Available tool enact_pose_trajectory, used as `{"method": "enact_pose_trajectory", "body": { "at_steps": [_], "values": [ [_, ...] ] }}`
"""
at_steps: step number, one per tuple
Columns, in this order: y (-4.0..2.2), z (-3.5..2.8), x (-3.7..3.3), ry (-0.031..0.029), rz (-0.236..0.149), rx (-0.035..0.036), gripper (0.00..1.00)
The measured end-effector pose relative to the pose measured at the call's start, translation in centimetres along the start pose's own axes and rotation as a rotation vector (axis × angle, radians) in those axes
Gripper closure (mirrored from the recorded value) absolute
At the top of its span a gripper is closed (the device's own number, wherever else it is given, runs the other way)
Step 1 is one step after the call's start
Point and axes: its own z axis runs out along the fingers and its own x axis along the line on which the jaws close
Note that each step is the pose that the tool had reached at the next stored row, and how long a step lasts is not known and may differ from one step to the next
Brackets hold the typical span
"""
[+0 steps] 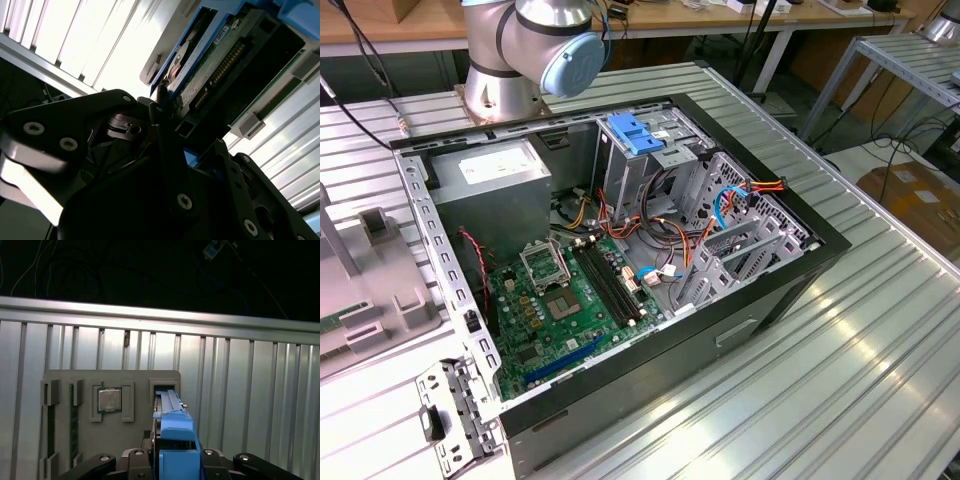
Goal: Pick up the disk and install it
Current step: 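Pick up the disk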
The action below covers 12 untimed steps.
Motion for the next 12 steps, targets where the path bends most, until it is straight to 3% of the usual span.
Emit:
{"method": "enact_pose_trajectory", "body": {
  "at_steps": [12],
  "values": [
    [0.01,-0.36,-0.02,0.0001,0.0,-0.0002,0.63]
  ]
}}
